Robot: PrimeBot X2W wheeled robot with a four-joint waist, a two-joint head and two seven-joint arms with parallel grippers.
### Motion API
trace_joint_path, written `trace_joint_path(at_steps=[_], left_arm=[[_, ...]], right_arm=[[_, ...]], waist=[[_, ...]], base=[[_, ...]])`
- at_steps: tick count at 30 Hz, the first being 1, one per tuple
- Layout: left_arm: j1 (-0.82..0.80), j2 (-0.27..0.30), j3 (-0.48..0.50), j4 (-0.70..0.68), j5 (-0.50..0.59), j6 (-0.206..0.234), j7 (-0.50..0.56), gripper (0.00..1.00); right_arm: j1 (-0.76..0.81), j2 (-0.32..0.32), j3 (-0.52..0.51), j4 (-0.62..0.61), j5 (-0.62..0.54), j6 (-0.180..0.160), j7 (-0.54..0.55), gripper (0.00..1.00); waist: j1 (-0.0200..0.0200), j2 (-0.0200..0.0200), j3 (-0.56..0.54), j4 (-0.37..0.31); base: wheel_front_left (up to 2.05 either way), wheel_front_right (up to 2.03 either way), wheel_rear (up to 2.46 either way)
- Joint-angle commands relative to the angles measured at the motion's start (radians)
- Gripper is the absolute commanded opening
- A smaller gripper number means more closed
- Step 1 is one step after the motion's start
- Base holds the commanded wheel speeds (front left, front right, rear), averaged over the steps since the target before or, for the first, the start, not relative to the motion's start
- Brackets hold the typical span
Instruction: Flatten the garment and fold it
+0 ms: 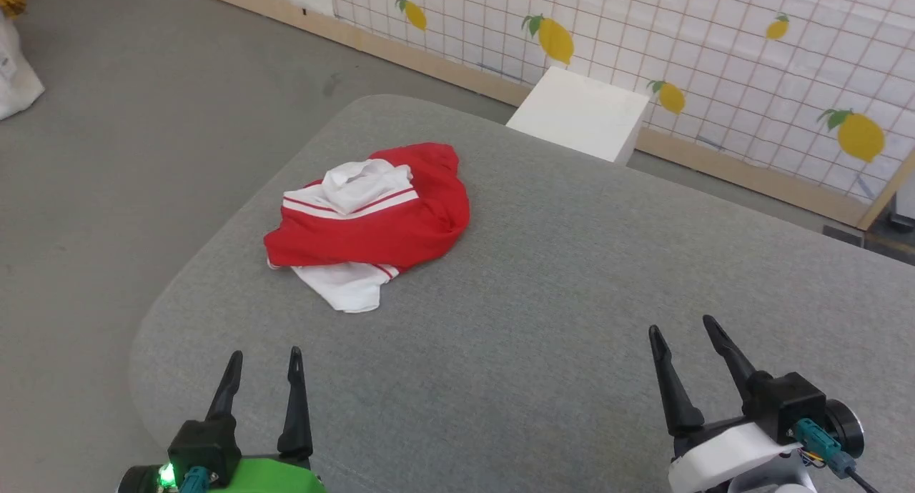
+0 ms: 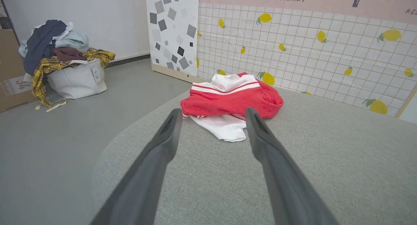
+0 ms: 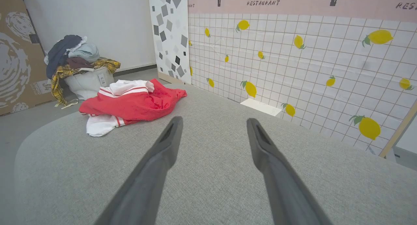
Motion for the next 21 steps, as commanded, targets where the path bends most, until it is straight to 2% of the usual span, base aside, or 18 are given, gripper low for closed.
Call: trace_joint_path(at_steps=[1,12,21], left_arm=[[0.014,-0.005,-0.003,0.000,-0.010,-0.001,-0.011,1.00],[0.017,-0.005,-0.009,0.000,-0.028,0.015,-0.033,1.00],[0.018,-0.005,-0.005,0.002,-0.029,0.015,-0.033,1.00]], right_arm=[[0.008,0.001,0.002,0.006,0.006,-0.001,-0.013,1.00],[0.005,0.001,-0.003,0.020,0.008,-0.002,-0.033,1.00],[0.003,0.001,-0.003,0.018,0.012,-0.002,-0.033,1.00]], waist=[[0.0000,0.0000,0.003,0.011],[0.0000,0.0000,0.010,0.062],[0.0000,0.0000,0.008,0.063]], base=[[0.00,0.00,0.00],[0.00,0.00,0.00],[0.00,0.00,0.00]])
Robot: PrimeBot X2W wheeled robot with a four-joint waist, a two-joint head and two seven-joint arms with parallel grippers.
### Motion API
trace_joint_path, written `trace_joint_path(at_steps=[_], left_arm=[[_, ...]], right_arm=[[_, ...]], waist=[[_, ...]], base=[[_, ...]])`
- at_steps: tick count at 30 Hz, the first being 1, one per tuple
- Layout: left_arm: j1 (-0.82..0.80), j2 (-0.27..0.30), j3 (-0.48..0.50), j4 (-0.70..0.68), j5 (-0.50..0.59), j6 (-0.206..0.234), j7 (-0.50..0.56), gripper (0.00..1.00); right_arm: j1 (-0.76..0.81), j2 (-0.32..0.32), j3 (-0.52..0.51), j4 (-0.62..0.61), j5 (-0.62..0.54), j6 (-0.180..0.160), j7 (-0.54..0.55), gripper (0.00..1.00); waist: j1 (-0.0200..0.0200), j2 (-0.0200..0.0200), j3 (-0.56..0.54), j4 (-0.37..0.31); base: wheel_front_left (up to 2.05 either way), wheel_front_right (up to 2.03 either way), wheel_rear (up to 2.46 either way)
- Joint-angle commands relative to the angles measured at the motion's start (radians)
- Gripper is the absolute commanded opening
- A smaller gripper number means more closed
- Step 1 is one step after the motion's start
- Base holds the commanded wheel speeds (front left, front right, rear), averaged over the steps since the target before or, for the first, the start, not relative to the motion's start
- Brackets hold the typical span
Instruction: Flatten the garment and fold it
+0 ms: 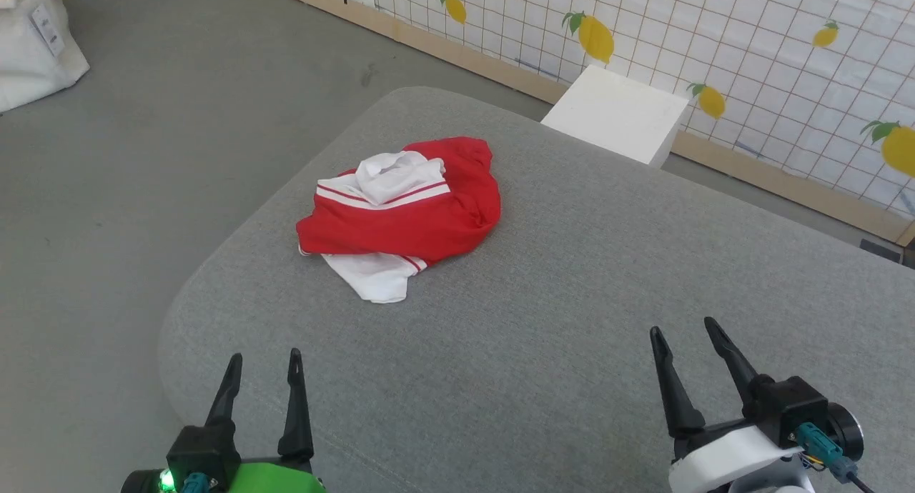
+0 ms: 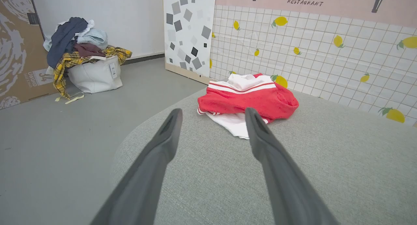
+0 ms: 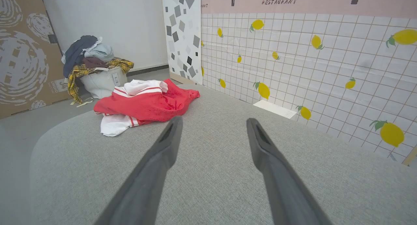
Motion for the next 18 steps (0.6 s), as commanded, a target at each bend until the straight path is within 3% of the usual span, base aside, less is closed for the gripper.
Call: trace_joint_path(at_steps=[1,6,9,10,18], left_arm=[[0.011,-0.005,0.002,0.002,-0.012,0.002,-0.008,1.00],[-0.002,-0.005,0.000,-0.001,-0.031,-0.002,-0.008,1.00],[-0.049,0.003,-0.004,-0.003,-0.055,-0.029,-0.006,1.00],[-0.148,0.040,-0.015,-0.020,-0.049,-0.056,0.048,1.00],[-0.495,0.143,-0.022,-0.042,-0.060,-0.111,0.264,1.00]], right_arm=[[0.002,0.001,-0.001,0.001,0.005,-0.002,-0.004,1.00],[-0.001,0.001,-0.002,-0.002,0.003,-0.002,-0.004,1.00],[-0.004,0.001,-0.007,-0.015,-0.006,-0.002,0.002,1.00],[-0.010,0.001,-0.012,-0.038,-0.023,-0.002,0.016,1.00],[-0.041,0.001,-0.008,-0.142,-0.083,-0.002,0.076,1.00]], waist=[[0.0000,0.0000,0.000,-0.001],[0.0000,0.0000,0.011,-0.005],[0.0000,0.0000,0.030,-0.008],[0.0000,0.0000,0.058,-0.011],[0.0000,0.0000,0.182,-0.058]], base=[[0.00,0.00,0.00],[0.00,0.00,0.00],[0.00,0.00,0.00],[0.00,0.00,0.00],[0.00,0.00,0.00]])
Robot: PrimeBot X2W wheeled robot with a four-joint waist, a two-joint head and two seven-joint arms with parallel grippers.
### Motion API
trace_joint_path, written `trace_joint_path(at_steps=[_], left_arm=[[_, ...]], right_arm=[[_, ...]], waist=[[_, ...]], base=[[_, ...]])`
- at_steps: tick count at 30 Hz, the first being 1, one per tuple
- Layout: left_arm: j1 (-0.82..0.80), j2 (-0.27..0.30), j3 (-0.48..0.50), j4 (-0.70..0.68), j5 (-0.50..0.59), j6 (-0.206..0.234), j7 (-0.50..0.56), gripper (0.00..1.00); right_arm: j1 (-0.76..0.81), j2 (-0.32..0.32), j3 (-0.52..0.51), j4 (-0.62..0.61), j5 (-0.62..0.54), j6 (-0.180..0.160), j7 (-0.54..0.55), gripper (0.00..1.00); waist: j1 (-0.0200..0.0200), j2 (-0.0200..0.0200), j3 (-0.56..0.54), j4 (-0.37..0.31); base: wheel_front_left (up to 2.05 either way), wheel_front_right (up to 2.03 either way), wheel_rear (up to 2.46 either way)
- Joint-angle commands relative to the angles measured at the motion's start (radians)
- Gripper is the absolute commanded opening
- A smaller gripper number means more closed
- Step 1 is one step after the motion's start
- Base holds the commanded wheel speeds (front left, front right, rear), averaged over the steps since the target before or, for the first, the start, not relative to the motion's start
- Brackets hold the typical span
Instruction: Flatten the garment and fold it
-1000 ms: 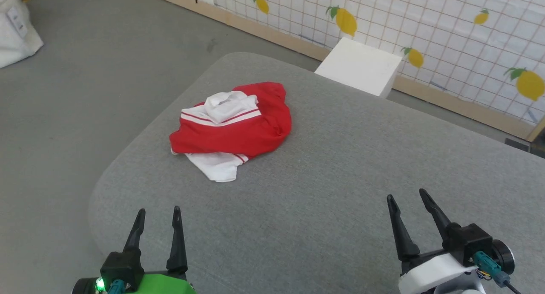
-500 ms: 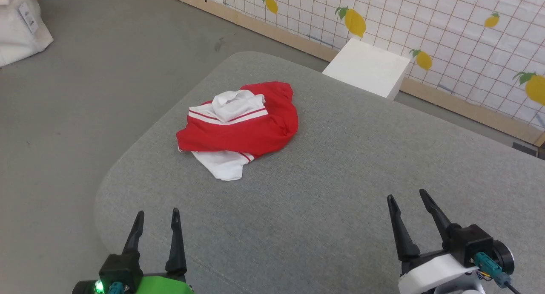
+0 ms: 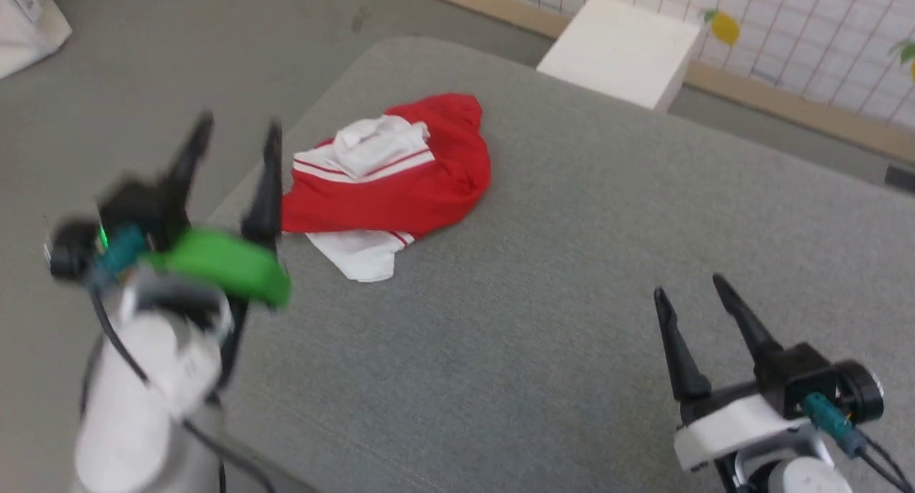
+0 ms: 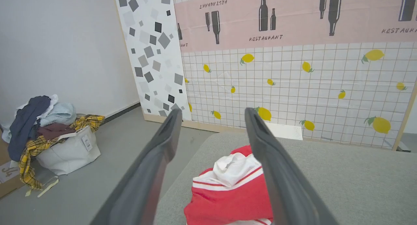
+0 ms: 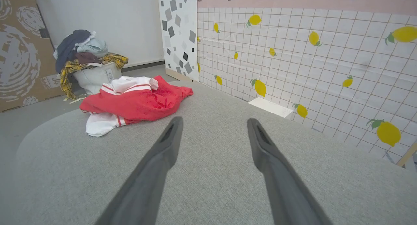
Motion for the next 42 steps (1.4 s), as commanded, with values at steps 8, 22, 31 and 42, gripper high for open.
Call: trace_joint_path(at_steps=[8,22,31,42], left_arm=[[-0.298,0.090,-0.026,0.086,-0.055,-0.036,0.205,1.00],[-0.489,0.147,-0.079,0.351,-0.147,-0.046,0.469,1.00],[-0.464,0.181,-0.051,0.431,-0.166,-0.006,0.553,1.00],[-0.419,0.177,-0.034,0.486,-0.234,-0.003,0.633,0.00]], right_arm=[[-0.057,-0.023,-0.001,-0.161,-0.053,-0.002,0.073,1.00],[-0.138,-0.099,0.002,-0.331,-0.022,-0.002,0.145,1.00],[-0.160,-0.119,-0.020,-0.358,-0.006,-0.002,0.154,1.00],[-0.182,-0.122,-0.021,-0.358,0.007,-0.002,0.155,1.00]], waist=[[-0.0001,0.0000,0.217,-0.099],[-0.0001,0.0000,0.434,-0.215],[-0.0001,0.0000,0.521,-0.245],[-0.0001,0.0000,0.532,-0.246]], base=[[0.00,0.00,0.00],[0.00,0.00,0.00],[0.00,0.00,0.00],[0.00,0.00,0.00]])
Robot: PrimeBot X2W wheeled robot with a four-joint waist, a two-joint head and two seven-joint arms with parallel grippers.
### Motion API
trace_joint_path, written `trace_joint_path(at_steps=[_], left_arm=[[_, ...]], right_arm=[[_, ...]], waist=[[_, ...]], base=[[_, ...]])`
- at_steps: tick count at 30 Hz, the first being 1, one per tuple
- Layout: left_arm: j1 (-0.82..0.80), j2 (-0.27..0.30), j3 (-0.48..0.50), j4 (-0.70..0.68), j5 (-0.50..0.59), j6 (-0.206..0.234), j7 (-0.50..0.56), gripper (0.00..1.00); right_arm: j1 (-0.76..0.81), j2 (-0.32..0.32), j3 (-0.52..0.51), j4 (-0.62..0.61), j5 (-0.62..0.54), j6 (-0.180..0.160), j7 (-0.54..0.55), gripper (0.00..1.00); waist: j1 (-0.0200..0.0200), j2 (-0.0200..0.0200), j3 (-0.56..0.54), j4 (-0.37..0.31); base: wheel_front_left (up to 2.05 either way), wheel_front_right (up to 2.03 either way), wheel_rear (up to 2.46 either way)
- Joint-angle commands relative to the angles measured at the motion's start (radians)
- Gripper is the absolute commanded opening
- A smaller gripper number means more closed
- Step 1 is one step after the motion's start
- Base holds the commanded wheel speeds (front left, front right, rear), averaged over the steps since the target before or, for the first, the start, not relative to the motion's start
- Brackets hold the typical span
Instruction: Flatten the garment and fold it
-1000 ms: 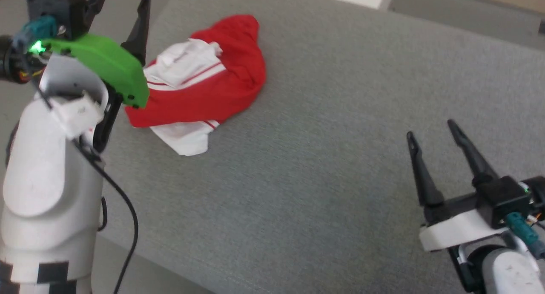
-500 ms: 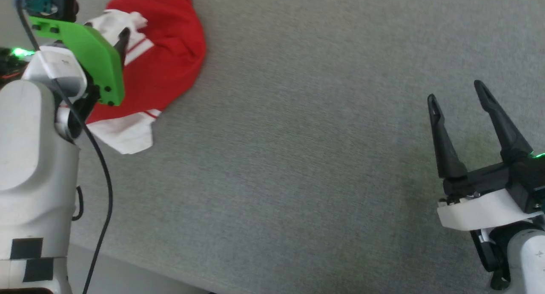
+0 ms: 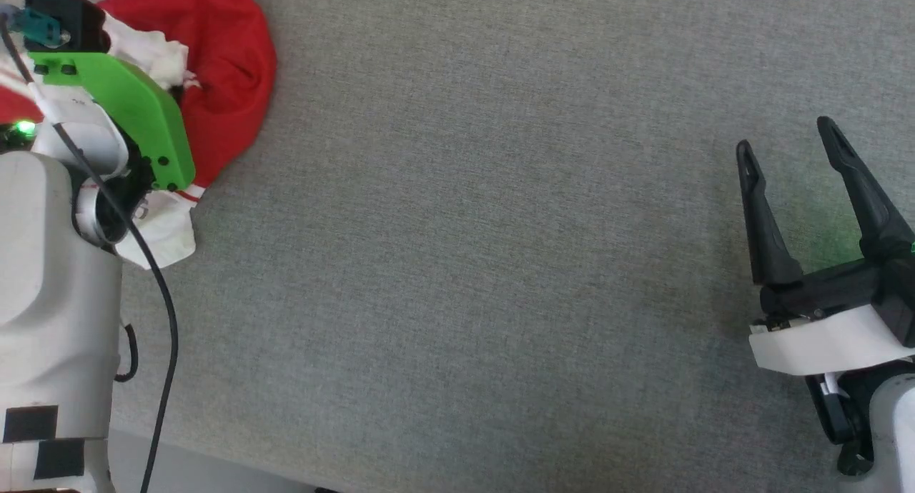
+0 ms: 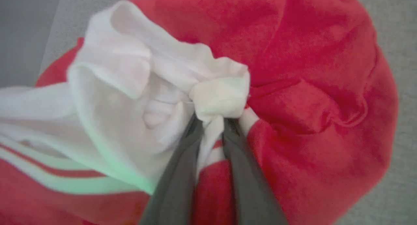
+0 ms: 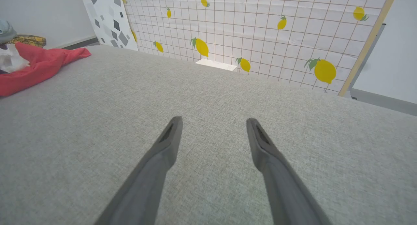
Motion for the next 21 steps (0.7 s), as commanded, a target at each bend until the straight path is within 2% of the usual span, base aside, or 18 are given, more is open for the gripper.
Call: trace_joint_path(at_steps=[1,6,13,18,21], left_arm=[[0.030,0.002,-0.004,0.018,0.004,-0.003,-0.018,0.00],[-0.005,0.035,0.023,0.017,0.014,0.002,-0.111,0.00],[-0.091,0.068,0.065,-0.048,0.001,-0.004,-0.239,0.00],[-0.164,0.077,0.038,-0.114,0.013,-0.013,-0.243,0.00],[-0.210,0.051,0.018,-0.165,0.005,-0.012,-0.223,0.00]], right_arm=[[-0.019,0.002,0.001,0.000,0.006,-0.002,-0.002,1.00],[-0.017,0.017,-0.005,0.027,0.010,-0.002,-0.020,1.00],[0.003,0.062,-0.035,0.093,0.013,-0.002,-0.063,1.00],[0.031,0.091,-0.069,0.137,0.013,-0.002,-0.092,1.00],[0.055,0.107,-0.094,0.162,0.016,-0.002,-0.108,1.00]], waist=[[-0.0001,0.0000,-0.011,0.000],[-0.0001,0.0000,-0.065,-0.005],[-0.0001,0.0000,-0.210,-0.017],[-0.0001,0.0000,-0.317,-0.037],[-0.0001,0.0000,-0.385,-0.052]], base=[[0.00,0.00,0.00],[0.00,0.00,0.00],[0.00,0.00,0.00],[0.00,0.00,0.00],[0.00,0.00,0.00]])
